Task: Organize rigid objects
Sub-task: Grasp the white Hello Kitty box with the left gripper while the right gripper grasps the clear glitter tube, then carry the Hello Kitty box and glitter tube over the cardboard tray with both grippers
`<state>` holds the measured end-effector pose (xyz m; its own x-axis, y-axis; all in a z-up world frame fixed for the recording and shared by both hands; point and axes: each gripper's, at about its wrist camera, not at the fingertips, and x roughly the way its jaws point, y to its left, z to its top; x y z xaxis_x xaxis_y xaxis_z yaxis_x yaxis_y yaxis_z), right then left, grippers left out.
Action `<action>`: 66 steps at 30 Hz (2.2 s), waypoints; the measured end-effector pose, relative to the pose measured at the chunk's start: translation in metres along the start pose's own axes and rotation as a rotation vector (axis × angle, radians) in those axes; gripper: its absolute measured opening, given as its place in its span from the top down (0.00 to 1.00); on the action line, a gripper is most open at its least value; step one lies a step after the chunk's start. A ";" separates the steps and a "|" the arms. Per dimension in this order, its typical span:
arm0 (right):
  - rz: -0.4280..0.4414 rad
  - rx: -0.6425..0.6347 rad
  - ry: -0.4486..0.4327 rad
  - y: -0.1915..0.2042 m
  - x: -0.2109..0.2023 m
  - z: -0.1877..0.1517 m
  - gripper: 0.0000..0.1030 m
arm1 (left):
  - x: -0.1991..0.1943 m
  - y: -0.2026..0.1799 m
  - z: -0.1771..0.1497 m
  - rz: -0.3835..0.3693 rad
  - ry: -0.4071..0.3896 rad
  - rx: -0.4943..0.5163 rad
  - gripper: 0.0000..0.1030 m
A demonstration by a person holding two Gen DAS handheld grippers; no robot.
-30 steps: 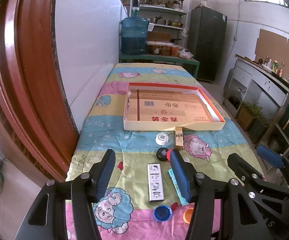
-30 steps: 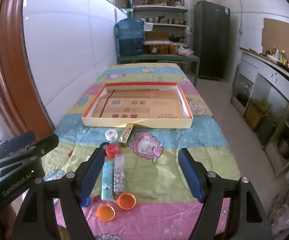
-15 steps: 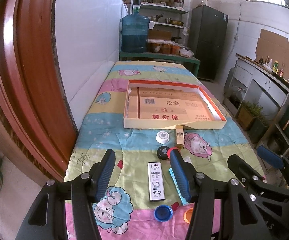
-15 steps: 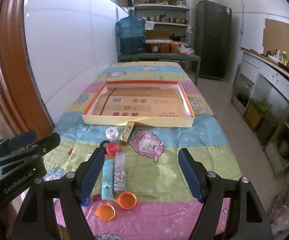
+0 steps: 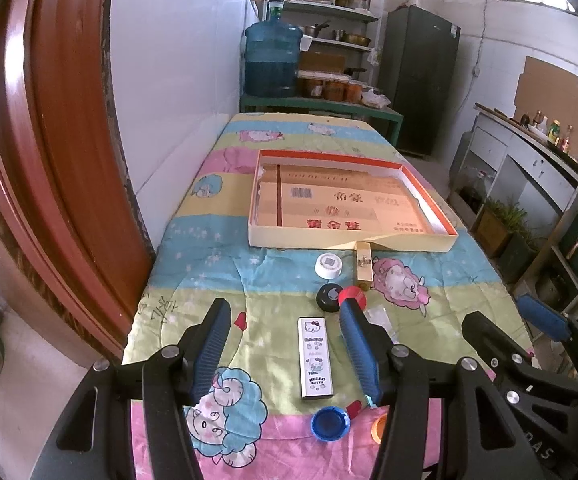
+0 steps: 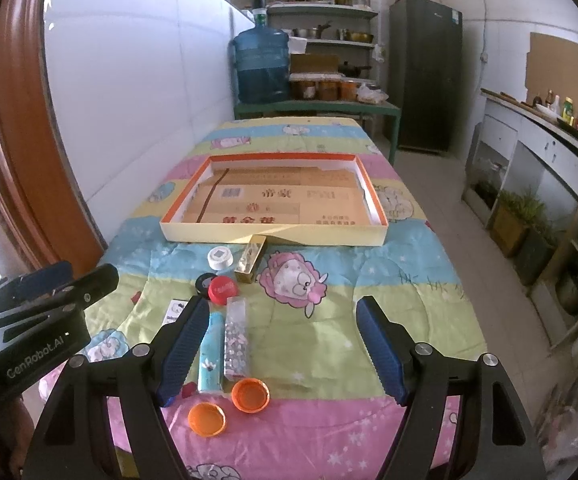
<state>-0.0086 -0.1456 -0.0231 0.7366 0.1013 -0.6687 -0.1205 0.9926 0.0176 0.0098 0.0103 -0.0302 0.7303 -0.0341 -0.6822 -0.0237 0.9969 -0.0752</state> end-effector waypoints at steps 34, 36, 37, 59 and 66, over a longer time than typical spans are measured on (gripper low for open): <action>0.054 0.017 0.159 -0.012 0.051 -0.029 0.25 | 0.089 -0.011 -0.037 -0.068 0.221 0.027 0.54; 0.064 0.012 0.159 -0.010 0.053 -0.028 0.25 | 0.090 -0.012 -0.037 -0.060 0.211 0.044 0.57; 0.071 0.009 0.160 -0.008 0.054 -0.027 0.25 | 0.090 -0.012 -0.038 -0.058 0.205 0.051 0.59; 0.120 -0.134 0.277 0.029 0.109 -0.021 0.80 | 0.088 0.009 -0.035 -0.106 0.176 0.006 0.74; 0.142 -0.117 0.257 0.025 0.102 -0.016 0.80 | 0.084 0.016 -0.027 -0.113 0.162 -0.008 0.74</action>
<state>0.0528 -0.1114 -0.1024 0.5159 0.2034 -0.8321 -0.2973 0.9535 0.0488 0.0526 0.0213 -0.1086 0.6092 -0.1575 -0.7772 0.0467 0.9855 -0.1632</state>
